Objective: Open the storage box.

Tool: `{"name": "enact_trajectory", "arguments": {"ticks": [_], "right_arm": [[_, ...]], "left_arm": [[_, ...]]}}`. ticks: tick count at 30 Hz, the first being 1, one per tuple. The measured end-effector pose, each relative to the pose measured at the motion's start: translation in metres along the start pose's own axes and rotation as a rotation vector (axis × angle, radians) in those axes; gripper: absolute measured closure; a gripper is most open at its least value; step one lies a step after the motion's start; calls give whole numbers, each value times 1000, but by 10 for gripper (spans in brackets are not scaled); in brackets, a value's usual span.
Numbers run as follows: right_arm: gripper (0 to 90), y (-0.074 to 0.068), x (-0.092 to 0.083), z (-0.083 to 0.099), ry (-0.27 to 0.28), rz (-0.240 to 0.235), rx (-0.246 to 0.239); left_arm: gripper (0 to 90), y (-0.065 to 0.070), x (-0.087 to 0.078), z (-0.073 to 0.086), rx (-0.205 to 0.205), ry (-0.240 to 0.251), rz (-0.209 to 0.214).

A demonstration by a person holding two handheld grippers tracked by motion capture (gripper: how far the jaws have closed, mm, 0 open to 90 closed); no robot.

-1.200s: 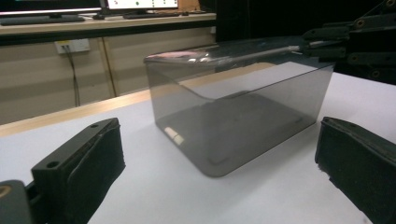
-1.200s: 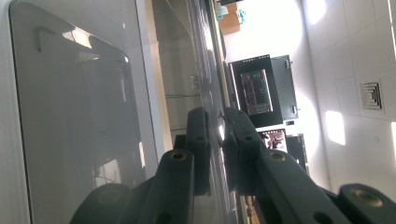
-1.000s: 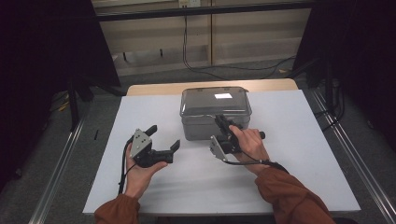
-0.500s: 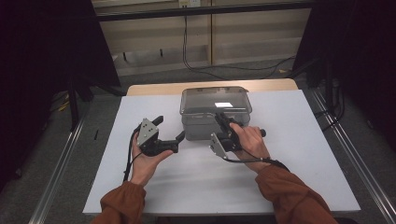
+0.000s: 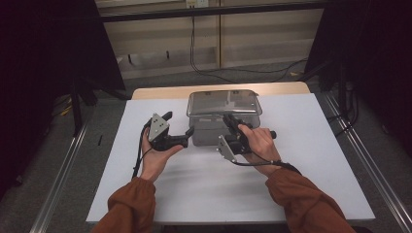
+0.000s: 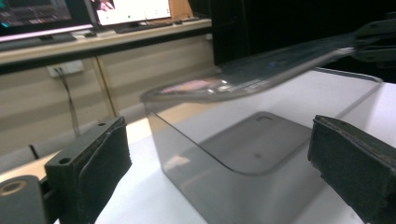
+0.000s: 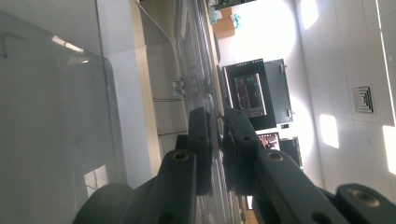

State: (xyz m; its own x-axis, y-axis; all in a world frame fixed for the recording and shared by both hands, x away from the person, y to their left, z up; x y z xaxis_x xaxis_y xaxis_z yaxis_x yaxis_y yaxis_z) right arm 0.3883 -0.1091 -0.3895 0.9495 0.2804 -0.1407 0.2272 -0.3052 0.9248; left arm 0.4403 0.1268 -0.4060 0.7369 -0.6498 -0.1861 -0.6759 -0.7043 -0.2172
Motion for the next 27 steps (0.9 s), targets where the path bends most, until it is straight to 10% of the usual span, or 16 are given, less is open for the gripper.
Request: {"name": "enact_trajectory", "arguments": {"ticks": [27], "right_arm": [[763, 7, 2, 3, 13, -2, 56]], "left_arm": [[202, 0, 31, -13, 41, 34, -26]]}}
Point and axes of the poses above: each handheld gripper's, and its own axes: x roughly forward along the jaws, z roughly out of its underside, y roughly to its right, the point moved 2 cm from there along x, roughly forward along the jaws, and after that the axes turned 7 degrees about x, right-handed, at the moved point
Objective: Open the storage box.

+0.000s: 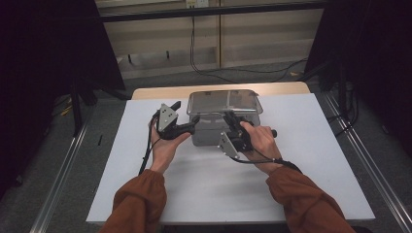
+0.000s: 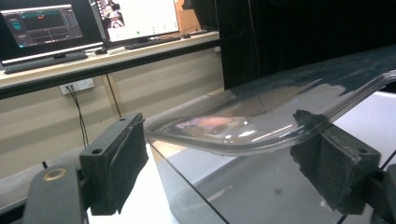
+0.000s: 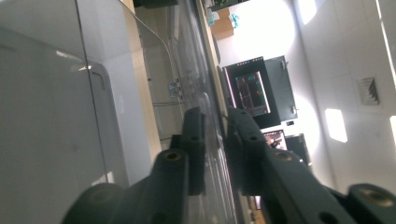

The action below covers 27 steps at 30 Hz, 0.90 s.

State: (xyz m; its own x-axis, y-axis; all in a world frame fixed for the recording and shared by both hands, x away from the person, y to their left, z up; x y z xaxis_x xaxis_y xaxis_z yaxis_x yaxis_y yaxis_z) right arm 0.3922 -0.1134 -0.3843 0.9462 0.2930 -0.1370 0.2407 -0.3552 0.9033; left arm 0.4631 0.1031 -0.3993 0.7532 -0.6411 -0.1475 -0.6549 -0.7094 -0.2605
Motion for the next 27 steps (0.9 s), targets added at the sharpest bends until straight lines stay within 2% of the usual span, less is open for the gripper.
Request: {"name": "enact_trajectory", "arguments": {"ticks": [4, 7, 9, 14, 17, 20, 22, 24, 27], "right_arm": [[733, 4, 3, 6, -8, -8, 31], [690, 8, 4, 10, 1, -17, 89], [652, 10, 3, 13, 8, -30, 128], [515, 12, 4, 23, -1, -50, 221], [466, 16, 4, 30, 6, -62, 313], [409, 22, 5, 38, -1, -65, 392], [388, 25, 6, 44, -1, -81, 450], [380, 27, 6, 50, 1, -106, 529], [380, 29, 6, 60, -2, -112, 592]], "left_arm": [[246, -1, 1, 0, -12, 5, 0], [273, -2, 0, -1, 6, 5, -1], [291, -2, -1, -1, 0, 2, 11], [347, 0, -1, -1, 7, 0, 21], [378, 0, 0, -2, 30, 5, 31], [379, -2, 0, -2, 11, 9, 33], [402, -3, 1, -2, 9, 14, 33], [404, -4, 1, -2, 15, 11, 33], [419, -4, 2, -1, 20, 17, 40]]}}
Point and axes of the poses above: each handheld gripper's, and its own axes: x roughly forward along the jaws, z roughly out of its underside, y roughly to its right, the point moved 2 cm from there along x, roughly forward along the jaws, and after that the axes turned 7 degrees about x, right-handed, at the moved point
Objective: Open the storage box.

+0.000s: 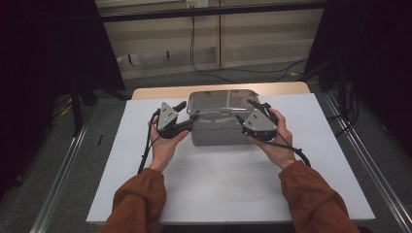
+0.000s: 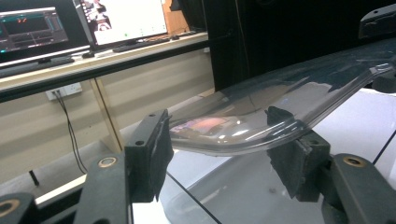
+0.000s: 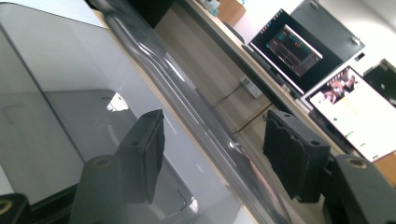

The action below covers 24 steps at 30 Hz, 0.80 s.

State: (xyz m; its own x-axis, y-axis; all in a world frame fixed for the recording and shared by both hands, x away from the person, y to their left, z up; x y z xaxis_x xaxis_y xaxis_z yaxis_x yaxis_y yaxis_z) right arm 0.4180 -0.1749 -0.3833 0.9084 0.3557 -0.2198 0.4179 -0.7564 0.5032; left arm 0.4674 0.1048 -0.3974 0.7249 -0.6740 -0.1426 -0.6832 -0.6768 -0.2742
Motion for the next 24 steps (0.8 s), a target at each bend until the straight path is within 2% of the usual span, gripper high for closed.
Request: {"name": "enact_trajectory", "arguments": {"ticks": [5, 11, 15, 20, 24], "right_arm": [[365, 13, -1, 6, 2, -36, 136], [352, 23, 2, 13, 13, -72, 246], [360, 28, 5, 18, 21, -87, 295], [412, 33, 7, 20, 34, -83, 309], [453, 36, 9, 21, 59, -84, 318]], "left_arm": [[440, 0, 1, -1, -4, 3, 3], [446, -3, 2, -3, -10, 14, 7], [442, -4, 3, -2, -15, 7, 3], [479, -5, 4, -2, -26, 13, 6], [494, -6, 4, -5, -16, 17, 4]]}}
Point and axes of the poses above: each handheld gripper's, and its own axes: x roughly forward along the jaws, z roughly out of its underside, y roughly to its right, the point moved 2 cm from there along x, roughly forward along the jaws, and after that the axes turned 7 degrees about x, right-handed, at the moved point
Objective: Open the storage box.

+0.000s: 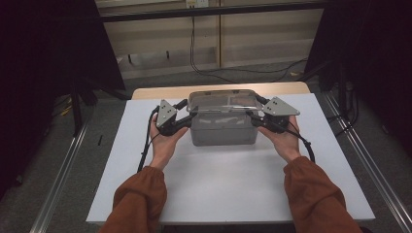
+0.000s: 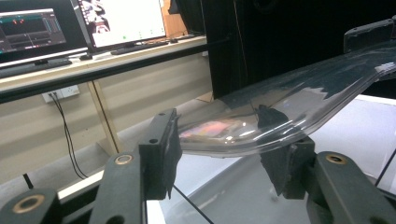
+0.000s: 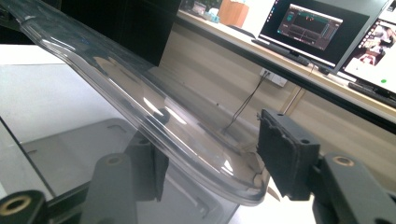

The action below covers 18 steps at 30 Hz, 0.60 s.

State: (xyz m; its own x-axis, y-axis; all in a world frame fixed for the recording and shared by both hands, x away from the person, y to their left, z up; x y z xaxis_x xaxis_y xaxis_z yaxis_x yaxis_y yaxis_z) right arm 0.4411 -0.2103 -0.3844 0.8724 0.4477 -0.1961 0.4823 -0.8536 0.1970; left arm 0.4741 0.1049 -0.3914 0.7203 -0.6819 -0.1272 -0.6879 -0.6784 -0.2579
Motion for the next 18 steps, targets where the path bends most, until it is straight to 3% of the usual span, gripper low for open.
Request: {"name": "enact_trajectory", "arguments": {"ticks": [7, 18], "right_arm": [[529, 5, 1, -1, 30, -2, 14], [556, 13, 3, -2, 51, -4, 49]], "left_arm": [[494, -2, 2, -3, -2, 6, -1], [480, -5, 10, -10, 6, 8, -13]]}}
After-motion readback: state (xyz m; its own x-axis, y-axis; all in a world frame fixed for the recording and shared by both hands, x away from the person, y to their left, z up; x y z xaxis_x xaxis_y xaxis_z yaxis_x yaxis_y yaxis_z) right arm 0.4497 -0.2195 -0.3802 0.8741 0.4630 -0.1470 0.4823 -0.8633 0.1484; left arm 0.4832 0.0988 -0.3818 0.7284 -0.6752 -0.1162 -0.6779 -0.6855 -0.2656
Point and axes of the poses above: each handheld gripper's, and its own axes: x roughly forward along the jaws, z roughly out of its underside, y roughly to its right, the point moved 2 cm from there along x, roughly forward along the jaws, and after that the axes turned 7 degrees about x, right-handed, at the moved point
